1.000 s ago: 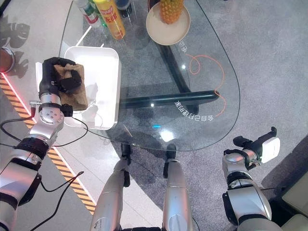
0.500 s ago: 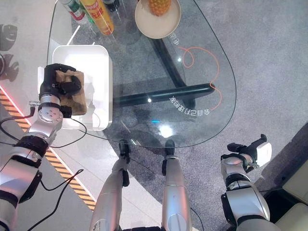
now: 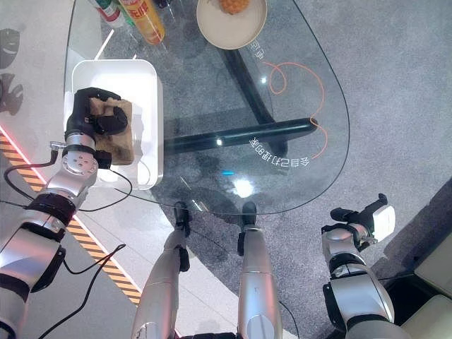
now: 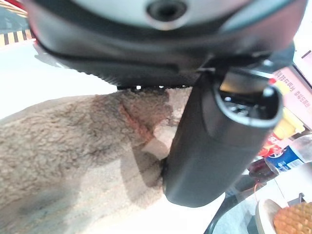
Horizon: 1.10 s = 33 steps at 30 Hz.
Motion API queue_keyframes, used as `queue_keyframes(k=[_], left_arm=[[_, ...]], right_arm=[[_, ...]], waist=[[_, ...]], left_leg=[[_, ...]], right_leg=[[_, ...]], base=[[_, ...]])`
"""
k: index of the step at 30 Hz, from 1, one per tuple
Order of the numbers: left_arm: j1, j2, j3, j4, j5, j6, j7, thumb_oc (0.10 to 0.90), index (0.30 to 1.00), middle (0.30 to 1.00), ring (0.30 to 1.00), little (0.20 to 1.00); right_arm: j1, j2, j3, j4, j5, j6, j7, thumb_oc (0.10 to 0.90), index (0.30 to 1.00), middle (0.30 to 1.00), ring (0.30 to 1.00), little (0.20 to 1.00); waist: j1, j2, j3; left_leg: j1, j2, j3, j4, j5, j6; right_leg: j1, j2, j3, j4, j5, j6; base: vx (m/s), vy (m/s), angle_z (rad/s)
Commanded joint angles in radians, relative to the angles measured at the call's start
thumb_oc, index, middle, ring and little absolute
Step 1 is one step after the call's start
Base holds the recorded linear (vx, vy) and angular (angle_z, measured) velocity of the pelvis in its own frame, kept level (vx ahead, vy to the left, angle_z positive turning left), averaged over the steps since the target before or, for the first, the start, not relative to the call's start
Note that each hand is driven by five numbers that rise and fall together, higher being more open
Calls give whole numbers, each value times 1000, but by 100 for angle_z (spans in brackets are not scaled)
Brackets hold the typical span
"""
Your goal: Wipe the table with a cloth and put it in the basket.
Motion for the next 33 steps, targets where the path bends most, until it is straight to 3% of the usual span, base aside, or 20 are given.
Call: queue_keyframes(k=[1, 6, 7, 8, 10, 11, 12, 33], left_arm=[[-146, 45, 67, 22, -8, -48, 42, 100, 300, 300, 300, 200], [-137, 33, 70, 31, -1, -39, 39, 100, 300, 300, 300, 200], [-140, 32, 71, 36, -4, -35, 38, 267, 444, 444, 444, 367], [-141, 32, 72, 42, -5, -36, 37, 385, 545, 545, 545, 485], [-143, 33, 72, 49, -8, -36, 34, 446, 596, 596, 596, 546], [-144, 31, 73, 58, -9, -37, 33, 715, 827, 827, 827, 815], [-146, 31, 72, 60, -10, -34, 33, 800, 900, 900, 900, 900], [-155, 40, 64, 78, -19, -27, 23, 800, 900, 900, 900, 900]], right_arm=[[18, -23, 14, -1, -17, -6, -54, 800, 900, 900, 900, 900], [11, -14, 20, -7, -14, -1, -62, 800, 900, 900, 900, 900], [10, -11, 22, -9, -14, 0, -62, 800, 900, 900, 900, 900], [9, -10, 23, -10, -14, 1, -63, 800, 900, 900, 900, 900], [8, -10, 23, -9, -14, 0, -63, 800, 900, 900, 900, 900], [8, -9, 24, -9, -13, -1, -64, 800, 900, 900, 900, 900], [6, -9, 24, -10, -12, 0, -63, 800, 900, 900, 900, 900], [10, 0, 26, -13, -10, -9, -68, 800, 900, 900, 900, 900]], waist=[[-10, -34, -23], [-6, -39, -23], [-7, -41, -23], [-7, -43, -23], [-8, -44, -23], [-9, -47, -23], [-9, -48, -23], [-9, -54, -23]], left_leg=[[8, -58, 106, 110, -155, 52], [4, -58, 100, 108, -152, 52], [2, -57, 99, 106, -151, 52], [1, -56, 99, 107, -151, 52], [-1, -55, 99, 108, -151, 52], [-4, -54, 99, 110, -151, 52], [-5, -54, 99, 110, -150, 52], [-7, -53, 96, 102, -147, 53]], right_leg=[[42, 86, 11, -210, 125, 8], [39, 89, 7, -210, 128, 9], [38, 90, 8, -210, 128, 9], [38, 90, 8, -210, 128, 9], [35, 92, 9, -209, 128, 8], [33, 93, 10, -208, 129, 8], [33, 93, 10, -209, 129, 8], [35, 93, 9, -220, 136, 12]], base=[[0, 0, 0], [0, 0, 0], [0, 0, 0], [0, 0, 0], [0, 0, 0], [0, 0, 0], [0, 0, 0], [0, 0, 0]])
